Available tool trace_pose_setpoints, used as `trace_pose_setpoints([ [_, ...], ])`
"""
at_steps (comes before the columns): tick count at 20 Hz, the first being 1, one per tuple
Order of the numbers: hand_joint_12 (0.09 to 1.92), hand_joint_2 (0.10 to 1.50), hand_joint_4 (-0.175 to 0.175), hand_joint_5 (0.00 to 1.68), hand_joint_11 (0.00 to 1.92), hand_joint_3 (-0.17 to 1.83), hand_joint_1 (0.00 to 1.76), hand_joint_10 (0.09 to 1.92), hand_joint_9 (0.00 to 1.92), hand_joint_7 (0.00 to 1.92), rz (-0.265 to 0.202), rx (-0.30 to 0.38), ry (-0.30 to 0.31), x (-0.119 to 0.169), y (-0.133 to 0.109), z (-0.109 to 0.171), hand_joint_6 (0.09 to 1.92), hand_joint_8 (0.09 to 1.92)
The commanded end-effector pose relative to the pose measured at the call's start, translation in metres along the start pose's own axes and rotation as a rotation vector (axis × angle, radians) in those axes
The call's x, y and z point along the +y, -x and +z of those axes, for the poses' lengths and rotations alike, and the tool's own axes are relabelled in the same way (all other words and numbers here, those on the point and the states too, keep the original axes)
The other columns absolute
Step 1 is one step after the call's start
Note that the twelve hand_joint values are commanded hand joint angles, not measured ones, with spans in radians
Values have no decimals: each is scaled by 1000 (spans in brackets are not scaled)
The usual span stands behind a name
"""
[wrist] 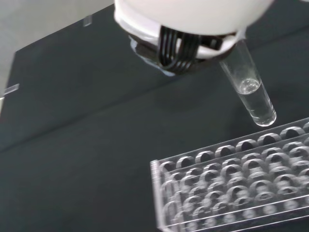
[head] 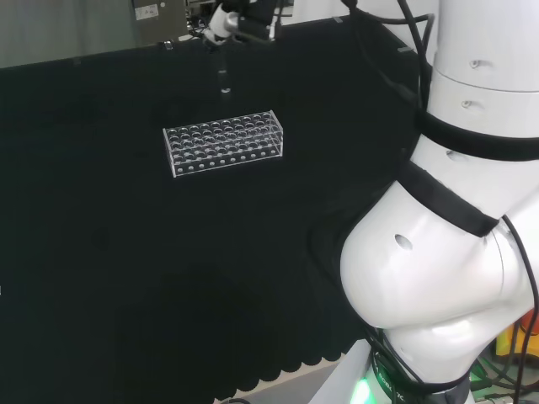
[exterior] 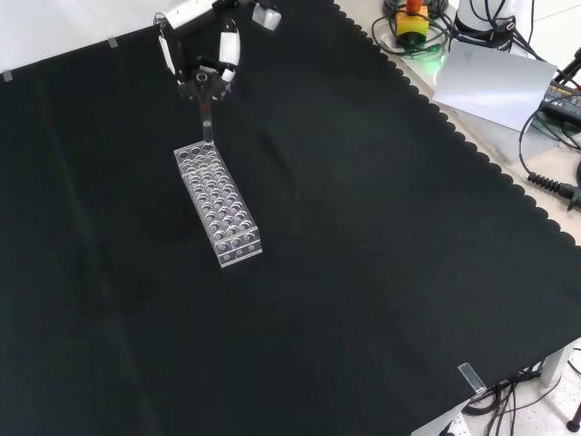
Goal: Put the test tube back in the rack.
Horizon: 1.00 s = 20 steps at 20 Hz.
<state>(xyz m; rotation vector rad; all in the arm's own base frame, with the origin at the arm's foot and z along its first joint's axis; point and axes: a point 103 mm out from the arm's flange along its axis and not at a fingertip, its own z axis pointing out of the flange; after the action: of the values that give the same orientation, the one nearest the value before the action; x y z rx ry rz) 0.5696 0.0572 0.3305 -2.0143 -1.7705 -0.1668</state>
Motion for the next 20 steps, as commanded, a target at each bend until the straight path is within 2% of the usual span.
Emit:
trace_pose_setpoints([
  [1,877,759,-175,1369,1263,438,1329,753,1614,1374,-65,33,-39,2,-37,20,97,683],
  [7,878,759,-175,1370,1263,437,1328,753,1614,1374,-85,32,-69,6,-49,37,95,683],
  [20,879,759,-175,1371,1264,436,1329,753,1613,1376,-62,61,-125,23,-38,77,91,679],
])
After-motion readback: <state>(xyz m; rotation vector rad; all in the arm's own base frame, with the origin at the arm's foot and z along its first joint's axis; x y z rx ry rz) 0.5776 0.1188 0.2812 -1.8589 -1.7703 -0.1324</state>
